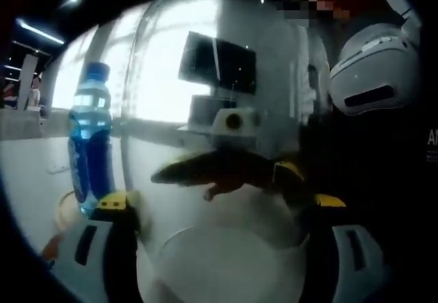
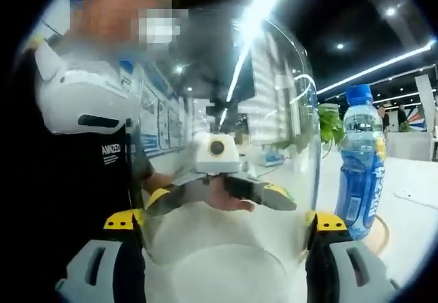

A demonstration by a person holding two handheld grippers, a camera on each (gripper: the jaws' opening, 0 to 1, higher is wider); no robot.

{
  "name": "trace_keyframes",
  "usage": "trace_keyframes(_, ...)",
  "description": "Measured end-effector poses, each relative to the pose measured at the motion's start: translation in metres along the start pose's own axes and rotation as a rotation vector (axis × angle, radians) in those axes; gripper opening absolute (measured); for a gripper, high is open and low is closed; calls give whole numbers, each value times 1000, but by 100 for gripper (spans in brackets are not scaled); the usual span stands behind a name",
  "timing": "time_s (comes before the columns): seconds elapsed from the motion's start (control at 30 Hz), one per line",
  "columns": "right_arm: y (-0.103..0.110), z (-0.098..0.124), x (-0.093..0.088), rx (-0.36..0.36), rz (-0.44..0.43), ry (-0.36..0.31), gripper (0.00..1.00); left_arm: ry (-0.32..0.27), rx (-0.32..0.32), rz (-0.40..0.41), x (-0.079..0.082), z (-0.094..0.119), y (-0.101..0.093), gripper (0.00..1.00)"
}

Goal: Open the cover put in the Mizone put the cover back on

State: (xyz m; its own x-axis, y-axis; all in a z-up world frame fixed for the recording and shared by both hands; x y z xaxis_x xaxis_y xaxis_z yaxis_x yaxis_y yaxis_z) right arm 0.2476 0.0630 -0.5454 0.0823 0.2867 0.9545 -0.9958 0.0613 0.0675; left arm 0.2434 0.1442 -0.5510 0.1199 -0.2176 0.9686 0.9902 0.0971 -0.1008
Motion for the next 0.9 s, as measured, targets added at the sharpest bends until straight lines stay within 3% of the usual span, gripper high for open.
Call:
trace_keyframes(0.5, 5, 11, 17, 6, -4, -24, 90, -9, 5, 9, 20, 5, -5, 86)
trace_keyframes(0.9, 7, 28, 52, -5, -3, -47, 90, -4, -1, 1, 57, 11, -9, 86)
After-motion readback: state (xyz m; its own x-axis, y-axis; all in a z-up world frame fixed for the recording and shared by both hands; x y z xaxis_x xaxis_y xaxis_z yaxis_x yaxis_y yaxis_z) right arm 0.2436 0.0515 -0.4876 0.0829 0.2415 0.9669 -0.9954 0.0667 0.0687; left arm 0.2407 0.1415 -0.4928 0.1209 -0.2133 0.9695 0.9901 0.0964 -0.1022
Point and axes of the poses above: the point that each gripper's makers call its tool centre point, and the gripper's own axes: z roughly backward along the fingers, y roughly to its left, x roughly out of its top, the point moved 5 cm from there along z, roughly backward along the fingers, and after that the axes turned 14 degrees about y, right-handed, at the moved point
